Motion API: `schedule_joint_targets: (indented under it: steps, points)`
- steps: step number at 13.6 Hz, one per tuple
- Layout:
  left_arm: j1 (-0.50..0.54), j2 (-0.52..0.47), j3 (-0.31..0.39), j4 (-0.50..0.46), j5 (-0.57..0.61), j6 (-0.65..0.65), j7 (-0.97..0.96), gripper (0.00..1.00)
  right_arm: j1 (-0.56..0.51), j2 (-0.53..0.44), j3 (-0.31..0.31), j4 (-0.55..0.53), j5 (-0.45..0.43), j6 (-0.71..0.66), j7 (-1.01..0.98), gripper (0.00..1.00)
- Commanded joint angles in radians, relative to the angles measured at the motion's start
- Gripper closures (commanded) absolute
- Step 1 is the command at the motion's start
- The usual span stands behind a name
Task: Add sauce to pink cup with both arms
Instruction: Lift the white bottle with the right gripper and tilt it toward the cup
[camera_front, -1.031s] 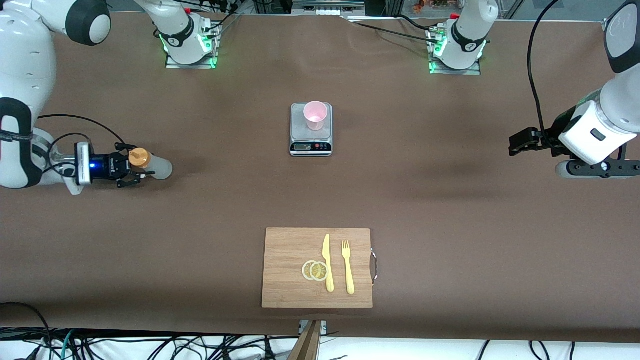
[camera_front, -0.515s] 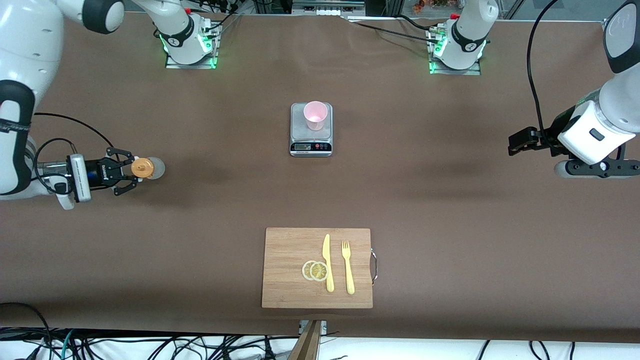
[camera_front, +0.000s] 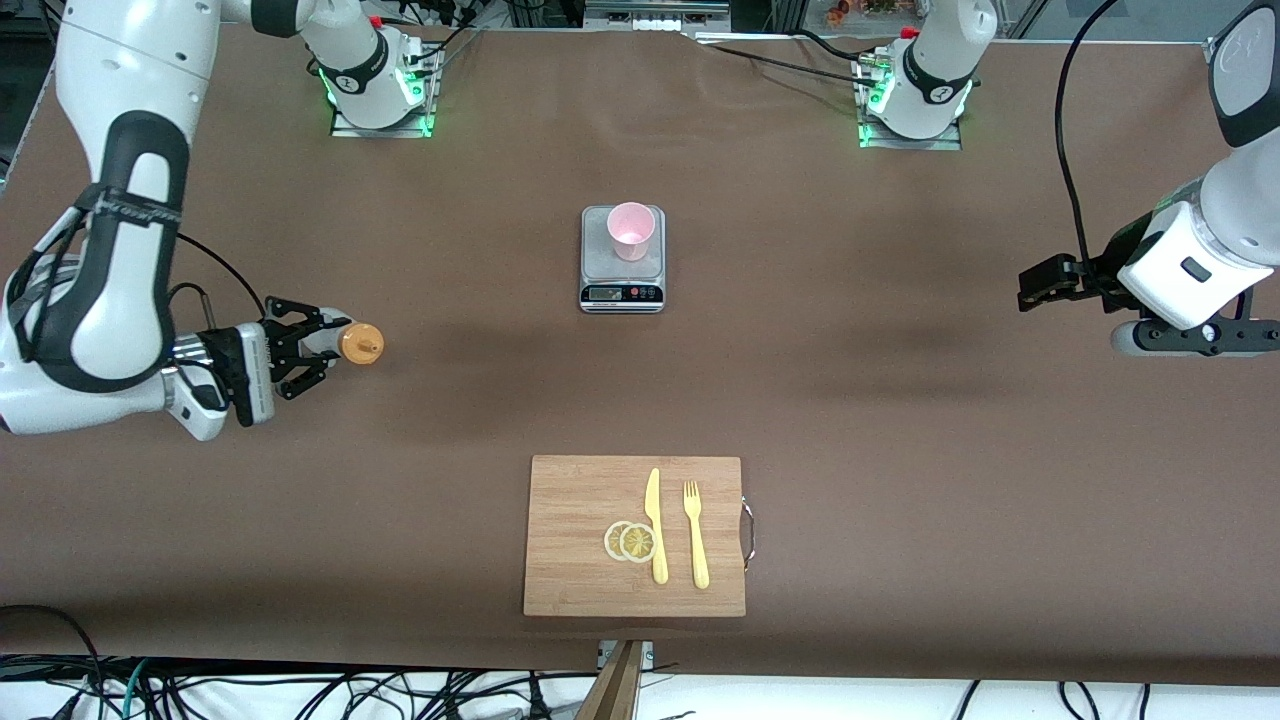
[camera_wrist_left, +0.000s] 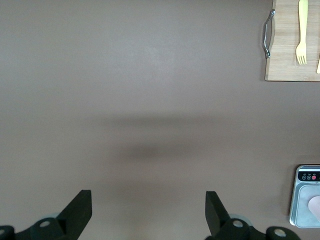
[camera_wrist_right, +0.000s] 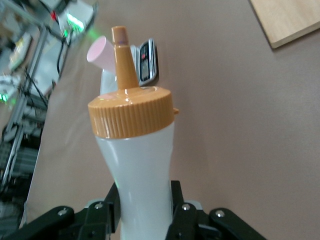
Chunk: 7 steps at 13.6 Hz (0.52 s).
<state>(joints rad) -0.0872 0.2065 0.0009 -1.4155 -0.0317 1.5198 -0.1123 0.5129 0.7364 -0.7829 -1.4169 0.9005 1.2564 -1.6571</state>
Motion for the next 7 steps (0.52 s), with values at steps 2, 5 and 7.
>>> schedule_joint_targets:
  steps: [2,5,7]
  points:
    - [0.006,0.005,-0.001,0.02,-0.011,-0.02,0.022,0.0,0.099,-0.017,-0.027,0.064,-0.127,-0.011,0.083,1.0]
    - [0.006,0.005,-0.001,0.02,-0.013,-0.018,0.022,0.0,0.104,-0.018,-0.021,0.065,-0.118,-0.02,0.076,1.0]
    - [0.006,0.005,-0.001,0.02,-0.011,-0.018,0.022,0.0,0.108,-0.037,-0.016,0.065,-0.115,-0.018,0.068,1.0]
